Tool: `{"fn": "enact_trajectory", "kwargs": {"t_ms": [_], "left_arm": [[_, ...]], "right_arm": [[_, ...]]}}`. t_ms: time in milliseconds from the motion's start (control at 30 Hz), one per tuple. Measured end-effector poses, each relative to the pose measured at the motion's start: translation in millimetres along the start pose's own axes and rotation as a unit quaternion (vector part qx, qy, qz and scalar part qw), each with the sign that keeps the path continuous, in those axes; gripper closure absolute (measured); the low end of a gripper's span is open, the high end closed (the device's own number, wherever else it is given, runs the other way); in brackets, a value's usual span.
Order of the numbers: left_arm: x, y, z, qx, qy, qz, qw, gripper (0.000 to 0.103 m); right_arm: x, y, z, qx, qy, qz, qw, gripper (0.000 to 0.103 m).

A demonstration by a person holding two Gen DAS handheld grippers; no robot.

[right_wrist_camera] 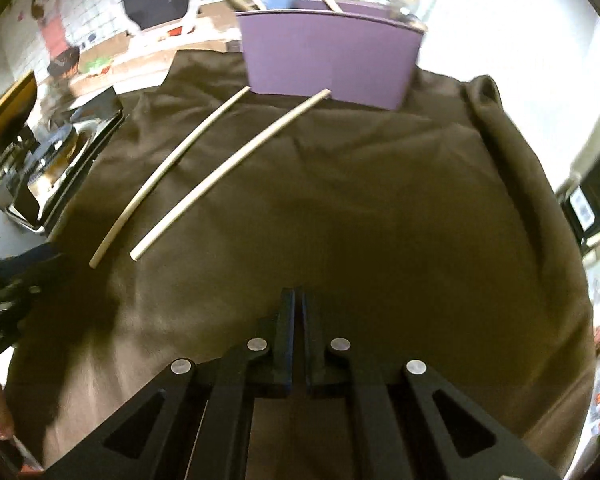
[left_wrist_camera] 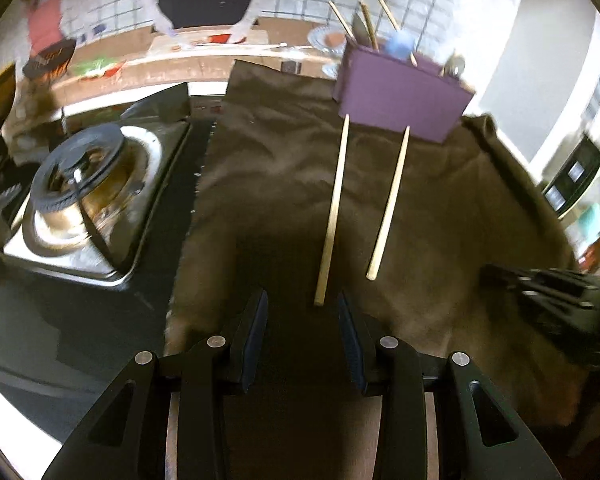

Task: Organize utensils
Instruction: 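Grasp one pale chopstick with the right gripper while the left gripper grasps the other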

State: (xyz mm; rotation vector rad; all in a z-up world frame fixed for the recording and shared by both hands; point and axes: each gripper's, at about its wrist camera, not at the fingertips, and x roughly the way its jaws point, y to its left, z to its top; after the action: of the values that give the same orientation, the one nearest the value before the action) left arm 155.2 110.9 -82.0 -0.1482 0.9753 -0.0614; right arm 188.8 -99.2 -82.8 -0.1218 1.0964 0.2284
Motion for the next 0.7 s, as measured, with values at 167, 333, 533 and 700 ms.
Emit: {"fn": "enact_trajectory", "kwargs": {"t_ms": [167, 333, 533, 700], "left_arm": [[17, -12, 3, 0.017, 0.009, 0.028, 0.9994, 0.073], [23, -10, 6, 0.013, 0.011, 0.033, 0.9993, 0.081], [23, -6, 7, 0.009, 0.008, 0.023, 0.9996, 0.091], [11, 3, 6, 0.006, -0.005, 0.021, 0.9998, 0.101]], "right_arm": [[-7, -9, -7, 0.005, -0.007, 0.016, 1.000, 0.096], [-11, -5, -12, -0.007, -0.014, 0.019, 1.000, 0.092], [-12, 4, -10, -0.023, -0.019, 0.023, 0.999, 0.090], [-11, 23, -4, -0.029, -0.019, 0.041, 0.999, 0.086]]}}
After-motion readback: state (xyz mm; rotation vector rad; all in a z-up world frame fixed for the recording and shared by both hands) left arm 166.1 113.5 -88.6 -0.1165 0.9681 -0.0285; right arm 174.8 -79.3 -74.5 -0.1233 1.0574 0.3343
